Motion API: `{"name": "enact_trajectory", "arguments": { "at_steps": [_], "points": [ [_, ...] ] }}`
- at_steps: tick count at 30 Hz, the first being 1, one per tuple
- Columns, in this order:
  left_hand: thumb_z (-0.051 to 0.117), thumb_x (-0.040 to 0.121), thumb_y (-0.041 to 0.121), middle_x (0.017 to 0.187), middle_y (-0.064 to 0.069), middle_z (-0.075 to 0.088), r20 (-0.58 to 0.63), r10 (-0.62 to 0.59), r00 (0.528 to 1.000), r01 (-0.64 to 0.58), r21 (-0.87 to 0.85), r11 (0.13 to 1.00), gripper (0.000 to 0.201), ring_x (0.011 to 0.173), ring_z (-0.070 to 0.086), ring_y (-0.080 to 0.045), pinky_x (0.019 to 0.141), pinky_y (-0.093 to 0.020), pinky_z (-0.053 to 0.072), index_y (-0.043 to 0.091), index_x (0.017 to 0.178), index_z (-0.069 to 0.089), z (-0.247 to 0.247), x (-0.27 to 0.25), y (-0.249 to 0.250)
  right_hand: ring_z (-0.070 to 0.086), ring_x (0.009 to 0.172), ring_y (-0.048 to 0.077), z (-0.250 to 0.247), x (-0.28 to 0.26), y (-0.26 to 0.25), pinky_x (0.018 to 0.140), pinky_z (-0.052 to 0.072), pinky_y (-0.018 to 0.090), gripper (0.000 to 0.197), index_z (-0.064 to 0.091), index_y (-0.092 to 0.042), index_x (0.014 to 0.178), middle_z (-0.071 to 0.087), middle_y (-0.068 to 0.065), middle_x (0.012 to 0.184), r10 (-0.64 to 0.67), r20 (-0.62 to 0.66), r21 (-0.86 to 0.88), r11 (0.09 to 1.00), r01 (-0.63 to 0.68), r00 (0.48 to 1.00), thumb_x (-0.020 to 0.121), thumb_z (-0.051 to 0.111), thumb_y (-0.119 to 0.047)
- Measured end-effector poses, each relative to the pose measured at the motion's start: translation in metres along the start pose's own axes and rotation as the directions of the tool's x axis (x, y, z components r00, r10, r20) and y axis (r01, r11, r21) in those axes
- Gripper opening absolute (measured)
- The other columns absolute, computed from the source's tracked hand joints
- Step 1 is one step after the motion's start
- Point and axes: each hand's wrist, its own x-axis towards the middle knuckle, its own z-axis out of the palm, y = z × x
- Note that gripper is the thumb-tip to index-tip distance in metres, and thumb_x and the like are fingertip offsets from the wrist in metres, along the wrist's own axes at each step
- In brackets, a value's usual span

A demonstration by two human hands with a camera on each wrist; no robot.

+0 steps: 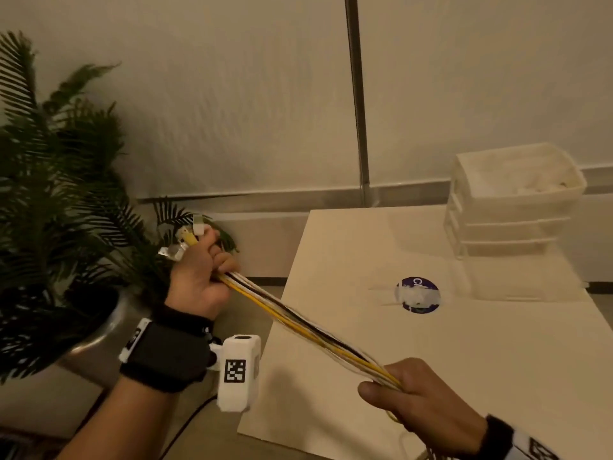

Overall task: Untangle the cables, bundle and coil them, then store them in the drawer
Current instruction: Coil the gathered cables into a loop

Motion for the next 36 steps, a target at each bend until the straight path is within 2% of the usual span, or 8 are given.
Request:
{"name": "enact_trajectory", "arguments": {
  "at_steps": [8,15,22,26,28,31,33,36],
  "points": [
    [0.063,0.085,0.006,0.06,-0.011,0.061,-0.075,-0.45,0.89,0.444,-0.077,0.893,0.009,0.046,0.059,-0.013,0.043,-0.021,0.052,0.002,0.08,0.056,-0.093,0.019,-0.126,0.025,0.041,0.016,-0.042,-0.005,-0.032,0.044,0.025,0.022,0.042,0.038,-0.015,0.052,0.029,0.004,0.047,0.115,0.196,0.155,0.977,-0.147,0.974,0.073,0.069,-0.035],
    [0.064,0.076,-0.002,0.088,-0.021,0.066,-0.098,-0.529,0.843,0.527,-0.051,0.849,0.008,0.072,0.065,-0.026,0.058,-0.031,0.058,-0.006,0.083,0.064,-0.117,0.007,-0.154,0.021,0.038,0.014,-0.041,0.002,-0.042,0.042,0.022,0.021,0.041,0.037,-0.016,0.049,0.028,0.001,0.044,0.181,0.237,0.151,0.964,-0.22,0.954,0.075,0.067,-0.029],
    [0.069,0.071,0.006,0.07,-0.017,0.068,-0.103,-0.576,0.811,0.575,-0.047,0.817,0.016,0.055,0.062,-0.021,0.075,-0.044,0.057,0.0,0.084,0.062,-0.12,-0.008,-0.167,0.027,0.036,0.013,-0.037,0.005,-0.052,0.04,0.026,0.02,0.04,0.041,-0.01,0.053,0.031,0.003,0.044,0.147,0.279,0.065,0.983,-0.172,0.949,0.075,0.067,-0.031],
    [0.073,0.068,0.065,0.114,-0.029,0.055,-0.064,-0.727,0.683,0.728,-0.012,0.685,0.098,0.1,0.063,-0.051,0.091,-0.073,0.041,0.01,0.141,0.035,-0.139,-0.014,-0.159,0.024,0.036,0.014,-0.041,0.008,-0.061,0.041,0.023,0.02,0.041,0.039,-0.017,0.047,0.03,0.0,0.042,0.146,0.274,0.085,0.981,-0.175,0.951,0.076,0.066,-0.029],
    [0.07,0.053,0.08,0.126,-0.029,0.041,-0.131,-0.734,0.666,0.745,0.09,0.661,0.122,0.103,0.056,-0.056,0.09,-0.073,0.04,0.023,0.148,0.019,-0.151,-0.023,-0.147,0.025,0.035,0.015,-0.043,0.012,-0.066,0.04,0.025,0.02,0.041,0.04,-0.015,0.048,0.031,0.002,0.043,0.145,0.274,0.057,0.984,-0.166,0.951,0.075,0.066,-0.03],
    [0.068,0.062,0.072,0.099,-0.013,0.059,-0.243,-0.452,0.858,0.511,0.34,0.789,0.097,0.077,0.052,-0.031,0.082,-0.048,0.046,0.02,0.14,0.043,-0.15,-0.03,-0.108,0.026,0.034,0.015,-0.045,0.018,-0.069,0.04,0.025,0.02,0.041,0.04,-0.011,0.051,0.03,0.001,0.043,0.158,0.28,0.062,0.981,-0.183,0.947,0.077,0.067,-0.028],
    [0.077,0.063,0.058,0.127,0.005,0.062,-0.127,-0.054,0.99,0.119,0.587,0.801,0.092,0.103,0.054,-0.023,0.097,-0.044,0.041,0.038,0.143,0.037,-0.141,-0.035,-0.085,0.025,0.035,0.015,-0.044,0.021,-0.069,0.04,0.025,0.02,0.041,0.044,-0.002,0.056,0.03,0.002,0.044,0.173,0.29,0.069,0.977,-0.201,0.941,0.077,0.068,-0.029],
    [0.088,0.062,0.042,0.155,0.029,0.02,0.444,0.148,0.884,-0.467,0.818,0.336,0.112,0.136,0.027,0.002,0.11,-0.033,0.026,0.058,0.144,0.013,-0.095,-0.046,-0.061,0.025,0.035,0.015,-0.044,0.026,-0.068,0.04,0.024,0.02,0.041,0.042,-0.01,0.051,0.031,0.002,0.044,0.19,0.274,0.066,0.974,-0.216,0.943,0.076,0.068,-0.03]
  ]
}}
